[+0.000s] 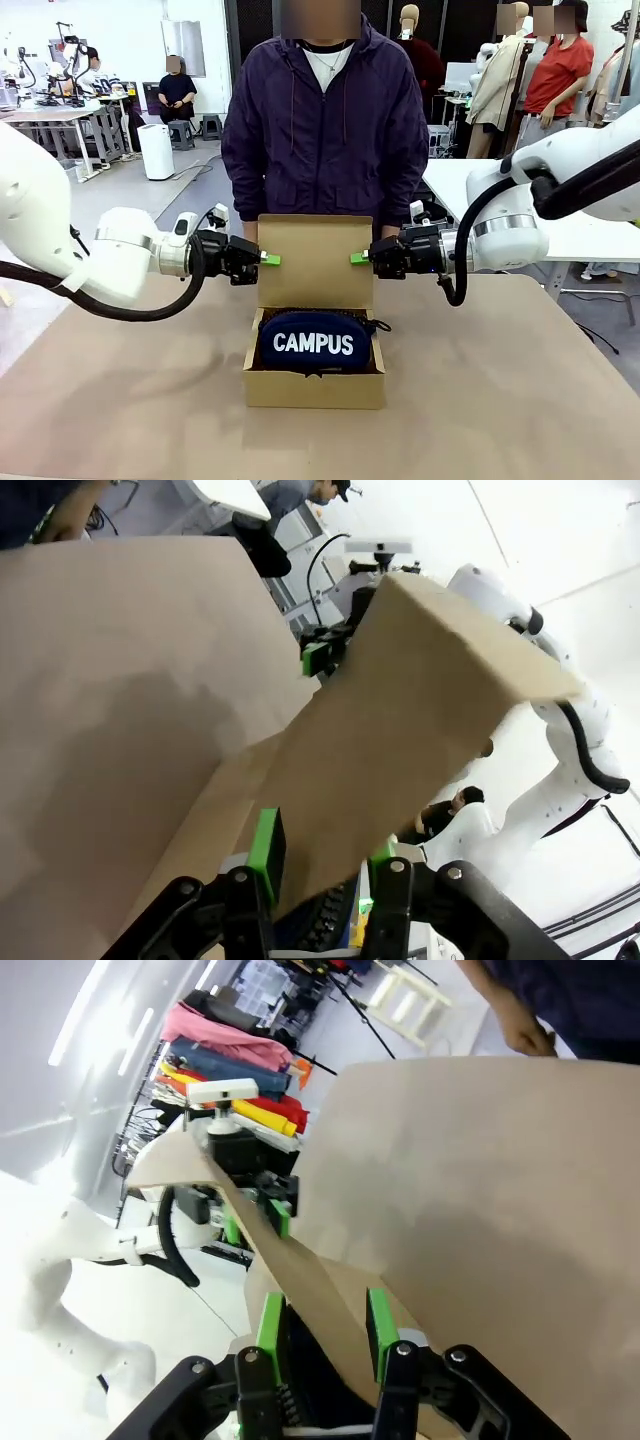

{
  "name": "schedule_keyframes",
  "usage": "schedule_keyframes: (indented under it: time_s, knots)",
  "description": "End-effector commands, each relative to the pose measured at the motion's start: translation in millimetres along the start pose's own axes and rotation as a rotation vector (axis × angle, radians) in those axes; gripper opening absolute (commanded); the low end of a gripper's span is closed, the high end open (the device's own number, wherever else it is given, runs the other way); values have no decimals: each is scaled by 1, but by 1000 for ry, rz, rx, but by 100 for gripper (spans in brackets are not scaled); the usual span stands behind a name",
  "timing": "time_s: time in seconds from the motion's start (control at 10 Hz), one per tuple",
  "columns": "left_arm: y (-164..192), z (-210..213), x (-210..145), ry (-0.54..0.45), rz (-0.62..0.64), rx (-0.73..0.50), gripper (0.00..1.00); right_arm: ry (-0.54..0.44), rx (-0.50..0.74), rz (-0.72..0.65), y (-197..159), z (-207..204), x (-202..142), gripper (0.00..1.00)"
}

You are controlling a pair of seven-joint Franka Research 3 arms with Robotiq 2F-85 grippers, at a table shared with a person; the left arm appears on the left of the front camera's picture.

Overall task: Pack the items into the box.
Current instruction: Close the Mailer Box.

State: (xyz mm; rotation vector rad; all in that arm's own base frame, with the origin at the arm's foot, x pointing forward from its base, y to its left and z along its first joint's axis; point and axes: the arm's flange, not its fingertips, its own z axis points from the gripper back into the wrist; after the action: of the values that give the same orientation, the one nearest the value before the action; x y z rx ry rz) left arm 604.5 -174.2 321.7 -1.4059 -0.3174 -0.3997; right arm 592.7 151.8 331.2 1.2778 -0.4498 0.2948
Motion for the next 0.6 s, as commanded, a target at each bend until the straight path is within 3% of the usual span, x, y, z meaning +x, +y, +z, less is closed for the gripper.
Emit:
schedule_keyframes:
  time_s: [0.0,0.1,0.2,0.5]
  knots:
    - [-3,4,-7,12,-50,29,44,-42,49,48,9,3,-15,44]
    - [-7,9,-10,-62,-42,60,44,-34,35,43,9,4,-16,44]
    - [1,-2,-2,12,-8,6,44,-14,17,18,5,2,-4,44]
    - [1,-2,-2,12,-8,6,44,-14,17,18,5,2,-4,44]
